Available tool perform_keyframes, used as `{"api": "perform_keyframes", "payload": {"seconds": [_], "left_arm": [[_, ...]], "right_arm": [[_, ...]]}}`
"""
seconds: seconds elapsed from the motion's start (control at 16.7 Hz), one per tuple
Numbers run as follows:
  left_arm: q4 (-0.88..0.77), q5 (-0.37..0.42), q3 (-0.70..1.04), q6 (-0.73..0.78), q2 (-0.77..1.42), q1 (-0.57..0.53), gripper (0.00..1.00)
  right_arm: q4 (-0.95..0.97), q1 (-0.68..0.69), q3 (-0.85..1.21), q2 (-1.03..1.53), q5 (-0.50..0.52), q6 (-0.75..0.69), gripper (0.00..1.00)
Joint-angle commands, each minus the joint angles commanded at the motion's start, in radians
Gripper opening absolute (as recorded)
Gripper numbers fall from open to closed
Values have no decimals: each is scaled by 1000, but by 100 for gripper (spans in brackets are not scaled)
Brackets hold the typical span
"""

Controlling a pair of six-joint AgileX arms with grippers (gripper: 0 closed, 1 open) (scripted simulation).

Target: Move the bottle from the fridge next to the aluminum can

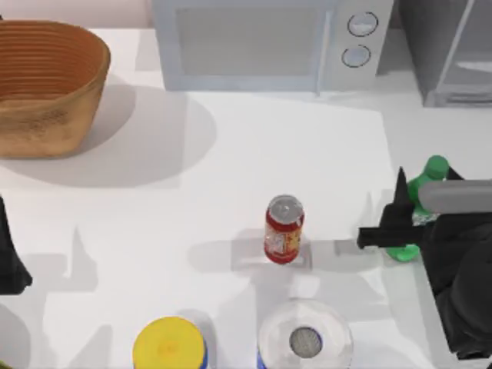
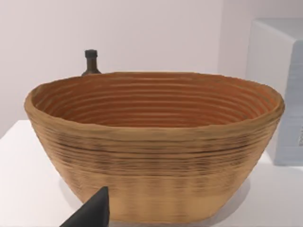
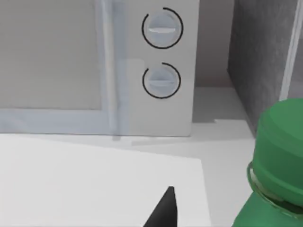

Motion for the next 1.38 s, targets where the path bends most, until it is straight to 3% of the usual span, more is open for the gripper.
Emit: {"api": "perform_keyframes", "payload": {"seconds": [0.18, 0.24, 0.78, 1.14, 1.38], "left_arm": [[0, 0, 0, 0, 0, 0, 100], [0, 0, 0, 0, 0, 0, 100], [0, 0, 0, 0, 0, 0, 100], [0, 0, 0, 0, 0, 0, 100], [0, 0, 0, 0, 0, 0, 100]], "right_arm": [[0, 0, 0, 0, 0, 0, 98], [0, 0, 0, 0, 0, 0, 100], [1, 3, -2, -2, 4, 1, 100], [16, 100, -82, -55, 99, 14, 100], [15, 99, -81, -52, 100, 14, 100]]}}
